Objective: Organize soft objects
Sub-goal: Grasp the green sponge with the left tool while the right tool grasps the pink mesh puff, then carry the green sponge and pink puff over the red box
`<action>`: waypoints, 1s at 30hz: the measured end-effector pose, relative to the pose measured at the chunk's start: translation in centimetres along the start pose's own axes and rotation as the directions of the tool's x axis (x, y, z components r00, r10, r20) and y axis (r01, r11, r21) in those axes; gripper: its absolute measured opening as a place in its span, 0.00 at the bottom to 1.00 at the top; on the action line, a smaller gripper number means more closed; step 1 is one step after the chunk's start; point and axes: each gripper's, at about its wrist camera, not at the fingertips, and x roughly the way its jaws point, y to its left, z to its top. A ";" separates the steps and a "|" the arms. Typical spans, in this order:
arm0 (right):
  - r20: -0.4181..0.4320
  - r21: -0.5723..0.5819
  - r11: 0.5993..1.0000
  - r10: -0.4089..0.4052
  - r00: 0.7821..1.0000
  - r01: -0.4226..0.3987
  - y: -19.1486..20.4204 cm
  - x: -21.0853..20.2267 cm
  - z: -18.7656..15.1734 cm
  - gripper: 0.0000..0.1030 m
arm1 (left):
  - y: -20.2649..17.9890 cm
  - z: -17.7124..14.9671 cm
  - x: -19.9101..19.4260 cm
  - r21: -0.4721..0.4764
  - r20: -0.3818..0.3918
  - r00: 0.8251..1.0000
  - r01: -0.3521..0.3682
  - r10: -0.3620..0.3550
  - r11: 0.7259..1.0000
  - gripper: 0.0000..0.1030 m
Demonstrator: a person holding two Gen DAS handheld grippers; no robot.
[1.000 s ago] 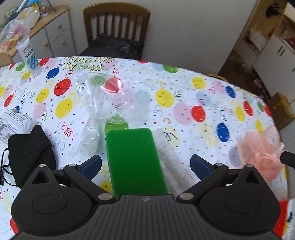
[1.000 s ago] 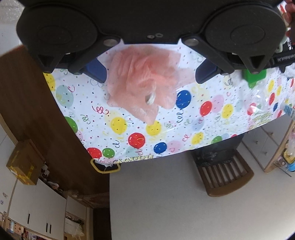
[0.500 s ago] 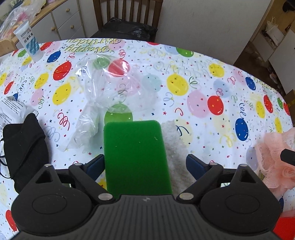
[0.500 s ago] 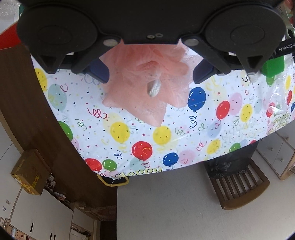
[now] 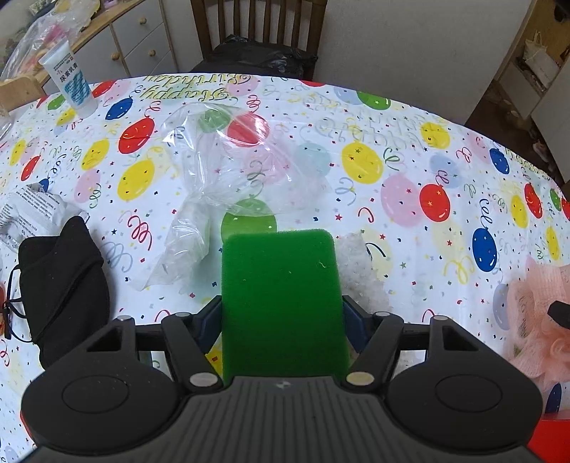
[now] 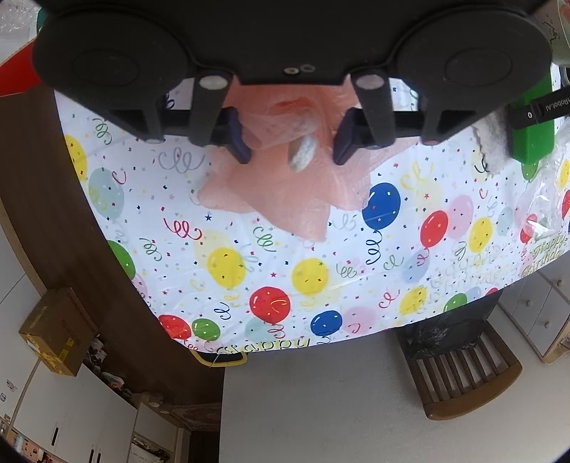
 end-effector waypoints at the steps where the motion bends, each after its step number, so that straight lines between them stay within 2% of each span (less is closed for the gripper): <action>1: 0.005 0.001 1.000 0.004 1.000 -0.004 0.0 -0.2 0.0 0.38 | 0.0 0.0 -0.1 -0.005 0.003 1.000 0.000 0.000 1.000 0.66; 3: 0.019 0.005 1.000 0.018 1.000 -0.018 -0.1 -0.6 -0.1 0.30 | 0.2 -0.1 -0.4 -0.010 0.008 1.000 0.007 -0.007 1.000 0.66; 6: 0.043 0.012 0.999 0.036 0.998 -0.036 -0.2 -1.3 -0.3 0.25 | 0.2 -0.1 -0.9 -0.008 0.024 1.000 0.009 -0.009 1.000 0.65; 19: 0.167 0.049 0.991 0.115 0.979 -0.124 -1.0 -7.5 -0.6 0.22 | 0.0 -0.3 -5.3 0.016 0.112 0.992 0.059 -0.061 0.998 0.65; 30: 0.250 0.036 0.980 0.180 0.951 -0.195 -2.9 -15.0 -2.3 0.22 | -1.4 -1.8 -11.5 0.096 0.168 0.972 0.152 -0.166 0.984 0.65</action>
